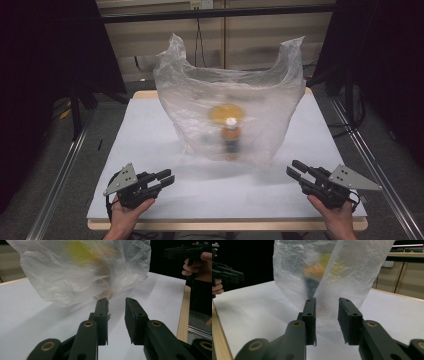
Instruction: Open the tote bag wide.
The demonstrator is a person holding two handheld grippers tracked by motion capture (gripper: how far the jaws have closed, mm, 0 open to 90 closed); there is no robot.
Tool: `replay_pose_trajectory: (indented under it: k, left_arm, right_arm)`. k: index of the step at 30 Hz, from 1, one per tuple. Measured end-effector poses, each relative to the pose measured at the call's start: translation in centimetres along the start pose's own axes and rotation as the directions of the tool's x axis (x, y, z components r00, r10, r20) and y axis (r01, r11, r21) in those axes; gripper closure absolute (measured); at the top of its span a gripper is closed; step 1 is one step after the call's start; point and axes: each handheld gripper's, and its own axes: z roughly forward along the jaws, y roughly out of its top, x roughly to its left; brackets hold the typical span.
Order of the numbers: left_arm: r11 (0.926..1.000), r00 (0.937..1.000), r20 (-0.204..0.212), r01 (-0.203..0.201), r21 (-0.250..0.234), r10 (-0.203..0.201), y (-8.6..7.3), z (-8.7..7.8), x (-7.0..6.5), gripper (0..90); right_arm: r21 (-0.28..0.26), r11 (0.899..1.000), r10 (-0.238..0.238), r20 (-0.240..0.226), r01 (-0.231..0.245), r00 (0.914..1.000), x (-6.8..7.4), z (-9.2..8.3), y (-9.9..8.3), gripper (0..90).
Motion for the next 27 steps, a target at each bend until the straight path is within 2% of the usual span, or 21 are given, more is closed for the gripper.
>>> replay_pose_trajectory:
  k: [2,3,4,5,6,8,10,11,12,13,18,19,22,27]
  left_arm:
    - [1.0000,0.9999,0.013,-0.003,0.000,0.003,0.3,0.1,0.0,78.3]
    - [0.9998,0.9997,0.023,-0.012,0.015,0.012,0.4,0.1,0.1,79.5]
    - [0.9999,0.9997,0.023,-0.005,0.010,0.005,0.5,0.1,0.0,83.6]
    - [0.9998,0.9995,0.026,-0.016,0.011,0.016,0.6,0.1,0.0,85.6]
    - [1.0000,0.9996,0.029,0.005,-0.002,-0.005,0.7,0.1,-0.1,86.9]
    - [1.0000,0.9998,0.020,-0.006,0.006,0.006,1.1,0.0,-0.1,90.0]
    - [0.9999,0.9998,0.021,-0.001,0.012,0.001,1.3,0.1,0.0,90.0]
    - [0.9997,0.9998,0.022,-0.005,0.025,0.004,1.6,0.4,0.2,90.0]
    - [0.9996,0.9994,0.034,0.004,0.028,-0.005,1.7,0.6,0.2,90.0]
    - [0.9995,0.9979,0.065,0.003,0.031,-0.005,1.8,0.7,0.3,90.0]
    - [0.9995,0.9950,0.099,0.007,0.030,-0.010,2.2,1.1,0.2,90.0]
    - [0.9995,0.9961,0.087,0.012,0.029,-0.015,2.3,1.2,0.2,90.0]
    - [0.9993,0.9948,0.096,0.035,0.013,-0.036,2.6,1.7,0.5,90.0]
    - [0.9997,0.9944,0.103,0.020,0.016,-0.021,4.1,2.6,1.0,90.0]
  right_arm:
    - [0.007,1.000,-0.007,-0.017,0.008,0.9998,0.1,0.0,0.1,74.3]
    - [0.007,1.000,-0.012,-0.022,0.012,0.9997,0.1,0.1,0.2,74.8]
    - [0.007,1.000,-0.010,-0.021,0.011,0.9997,0.1,0.1,0.3,77.0]
    - [0.006,1.000,-0.014,-0.028,0.014,0.9995,0.1,0.2,0.4,79.6]
    - [0.007,1.000,-0.012,-0.031,0.013,0.9994,0.1,0.2,0.6,80.5]
    - [0.007,1.000,-0.011,-0.040,0.012,0.9991,0.1,0.3,1.1,84.4]
    - [0.007,1.000,-0.011,-0.053,0.011,0.9986,0.0,0.4,1.3,85.5]
    - [0.017,1.000,-0.008,-0.039,0.009,0.9992,-0.1,0.5,1.8,89.0]
    - [0.015,1.000,-0.001,-0.047,0.001,0.9989,-0.2,0.6,2.0,89.8]
    - [0.019,1.000,0.004,-0.054,-0.003,0.9985,-0.3,0.6,2.2,90.0]
    - [0.039,0.999,0.015,-0.077,-0.012,0.9969,-0.7,1.0,3.0,90.0]
    - [0.047,0.999,0.018,-0.078,-0.015,0.9968,-0.7,1.1,3.2,90.0]
    - [0.072,0.997,0.022,-0.103,-0.015,0.9944,-0.8,1.5,4.0,90.0]
    - [0.082,0.996,0.029,-0.136,-0.018,0.9903,-0.8,2.4,5.1,90.0]
